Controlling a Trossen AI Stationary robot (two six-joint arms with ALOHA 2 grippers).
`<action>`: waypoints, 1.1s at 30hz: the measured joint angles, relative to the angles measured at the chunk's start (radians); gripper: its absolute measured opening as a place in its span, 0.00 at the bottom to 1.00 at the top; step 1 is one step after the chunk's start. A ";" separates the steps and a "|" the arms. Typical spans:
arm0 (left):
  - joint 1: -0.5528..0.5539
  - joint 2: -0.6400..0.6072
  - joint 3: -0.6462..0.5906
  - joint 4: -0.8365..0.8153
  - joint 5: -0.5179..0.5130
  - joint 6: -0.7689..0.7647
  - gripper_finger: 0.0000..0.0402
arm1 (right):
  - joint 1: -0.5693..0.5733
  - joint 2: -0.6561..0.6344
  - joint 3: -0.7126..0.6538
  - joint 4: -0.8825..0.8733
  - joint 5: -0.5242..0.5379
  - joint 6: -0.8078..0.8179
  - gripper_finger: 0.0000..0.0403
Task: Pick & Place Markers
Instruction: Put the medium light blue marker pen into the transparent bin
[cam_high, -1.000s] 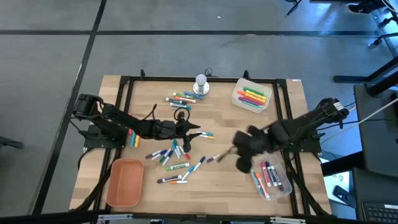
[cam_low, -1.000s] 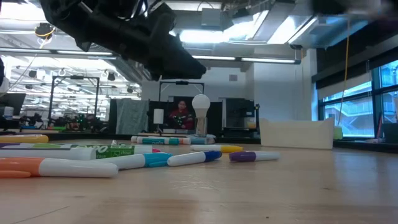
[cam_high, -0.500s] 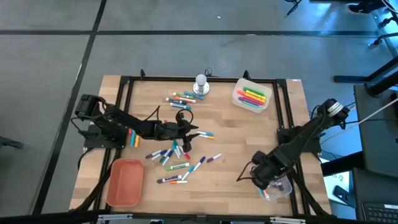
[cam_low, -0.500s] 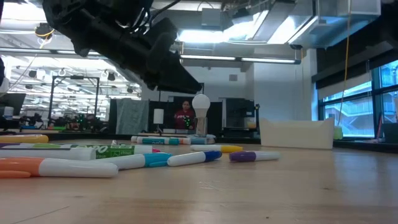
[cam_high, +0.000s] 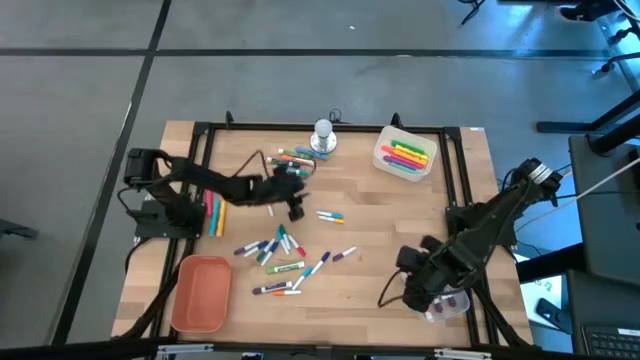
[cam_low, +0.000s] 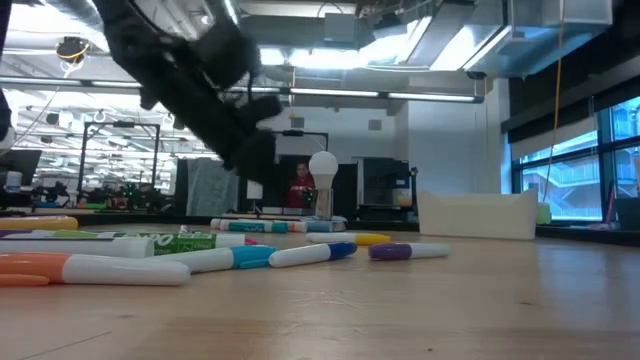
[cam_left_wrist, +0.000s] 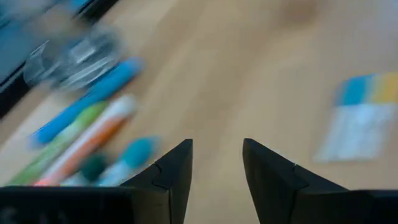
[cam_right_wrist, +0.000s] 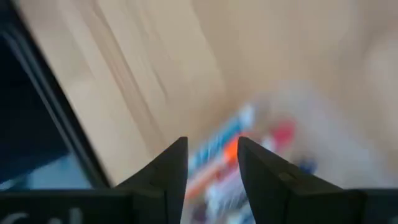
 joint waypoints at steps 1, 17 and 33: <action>0.046 0.000 0.000 -0.021 0.001 0.002 0.34 | 0.000 0.000 0.021 0.000 0.083 -0.041 0.35; 0.376 0.003 0.000 -0.118 0.375 0.408 0.40 | -0.010 0.005 -0.075 0.072 0.324 0.120 0.34; 0.368 0.150 0.007 -0.080 0.408 0.402 0.33 | 0.024 0.005 -0.124 0.129 0.289 0.173 0.34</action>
